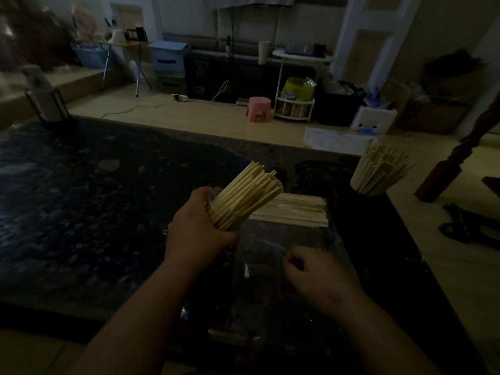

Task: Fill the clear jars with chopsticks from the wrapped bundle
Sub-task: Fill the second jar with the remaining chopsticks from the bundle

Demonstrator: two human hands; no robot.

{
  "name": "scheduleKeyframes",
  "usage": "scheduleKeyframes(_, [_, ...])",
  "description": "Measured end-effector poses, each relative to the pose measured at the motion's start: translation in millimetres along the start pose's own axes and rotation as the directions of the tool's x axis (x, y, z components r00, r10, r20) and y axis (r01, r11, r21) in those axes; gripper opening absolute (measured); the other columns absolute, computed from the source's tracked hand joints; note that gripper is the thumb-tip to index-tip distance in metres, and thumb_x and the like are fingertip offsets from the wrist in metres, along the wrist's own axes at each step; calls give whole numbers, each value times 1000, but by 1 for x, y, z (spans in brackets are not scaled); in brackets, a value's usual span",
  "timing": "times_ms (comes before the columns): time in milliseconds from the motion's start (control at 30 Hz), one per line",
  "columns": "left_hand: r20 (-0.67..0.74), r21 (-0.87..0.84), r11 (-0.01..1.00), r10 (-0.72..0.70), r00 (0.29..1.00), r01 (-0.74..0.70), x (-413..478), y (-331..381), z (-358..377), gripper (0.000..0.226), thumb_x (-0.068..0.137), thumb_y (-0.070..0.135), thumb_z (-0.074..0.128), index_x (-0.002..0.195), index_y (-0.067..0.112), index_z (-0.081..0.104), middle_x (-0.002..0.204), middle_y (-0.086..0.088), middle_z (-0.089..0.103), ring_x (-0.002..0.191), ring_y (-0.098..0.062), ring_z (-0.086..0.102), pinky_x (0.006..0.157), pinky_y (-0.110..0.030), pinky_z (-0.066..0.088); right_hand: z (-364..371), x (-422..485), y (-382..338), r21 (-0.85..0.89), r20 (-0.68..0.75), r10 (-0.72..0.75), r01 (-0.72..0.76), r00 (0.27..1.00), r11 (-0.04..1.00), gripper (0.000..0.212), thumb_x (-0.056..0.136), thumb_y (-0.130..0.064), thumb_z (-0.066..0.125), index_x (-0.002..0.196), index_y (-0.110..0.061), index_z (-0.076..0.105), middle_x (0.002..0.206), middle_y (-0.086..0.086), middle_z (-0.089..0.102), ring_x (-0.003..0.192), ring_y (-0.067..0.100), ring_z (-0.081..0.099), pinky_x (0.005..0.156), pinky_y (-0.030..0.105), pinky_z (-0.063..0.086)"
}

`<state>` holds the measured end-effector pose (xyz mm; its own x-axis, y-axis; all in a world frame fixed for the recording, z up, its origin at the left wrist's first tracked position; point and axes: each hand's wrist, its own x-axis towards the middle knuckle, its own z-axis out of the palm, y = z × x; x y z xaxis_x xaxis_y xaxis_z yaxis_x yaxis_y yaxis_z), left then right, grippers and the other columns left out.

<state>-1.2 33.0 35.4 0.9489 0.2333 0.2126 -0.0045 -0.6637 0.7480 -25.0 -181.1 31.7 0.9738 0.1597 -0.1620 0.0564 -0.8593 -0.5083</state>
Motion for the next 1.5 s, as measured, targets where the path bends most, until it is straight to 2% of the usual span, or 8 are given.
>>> scheduleKeyframes(200, [-26,-11,999,-32,999,32,4,-4,1,94,53,35,89,132,35,37,116,7,55,102,-15,56,90,-45,51,29,5,9,-32,130,-25,29,991,999,37,95,-22,45,129,-29,57,132,-6,57,115,12,55,99,26,43])
scheduleKeyframes(400, [-37,-20,998,-58,998,57,8,-6,-1,94,52,37,88,132,34,38,116,5,56,102,-18,56,90,-45,50,67,23,26,-49,59,18,-15,998,999,63,100,-29,41,155,-26,11,162,-4,-1,149,13,5,120,29,10])
scheduleKeyframes(500, [-52,-15,998,-61,997,60,12,-8,-2,93,52,38,87,131,35,37,112,8,54,102,-17,56,91,-48,49,82,37,28,27,-31,81,-81,996,996,64,101,-41,39,155,-26,9,162,-2,7,148,16,8,121,35,12])
scheduleKeyframes(667, [-47,-26,997,-75,996,74,17,-11,-3,93,54,36,88,132,33,37,109,11,49,103,-16,54,92,-46,49,82,80,24,-96,-139,144,-158,980,983,57,103,-39,31,154,-23,13,162,2,8,148,20,9,119,38,8])
scheduleKeyframes(833, [-45,-32,998,-52,998,50,21,-14,-1,92,55,35,89,131,34,37,108,14,47,102,-13,53,90,-41,49,75,122,26,-201,-108,111,-131,988,971,59,99,-27,41,153,-22,16,162,4,4,148,24,6,120,41,9])
scheduleKeyframes(967, [-41,-18,999,-47,998,46,24,-18,3,91,53,37,88,128,35,37,106,14,48,101,-15,55,89,-44,50,65,144,26,-337,-121,76,-113,990,935,58,94,-29,45,149,-22,27,155,9,25,141,30,24,117,43,17])
scheduleKeyframes(1233, [-17,-71,995,-72,997,70,26,-21,9,87,52,40,87,122,42,36,108,13,53,96,-12,57,85,-42,53,52,163,18,-541,-68,62,-89,996,837,54,95,-27,46,146,-16,34,154,11,29,140,32,27,116,43,19])
scheduleKeyframes(1500, [-17,-83,994,-68,998,66,25,-19,9,88,53,38,88,123,43,35,105,16,51,97,-10,56,86,-38,52,44,166,18,-493,-14,42,-43,999,869,41,100,-24,41,139,-16,46,146,9,41,133,27,40,106,35,33])
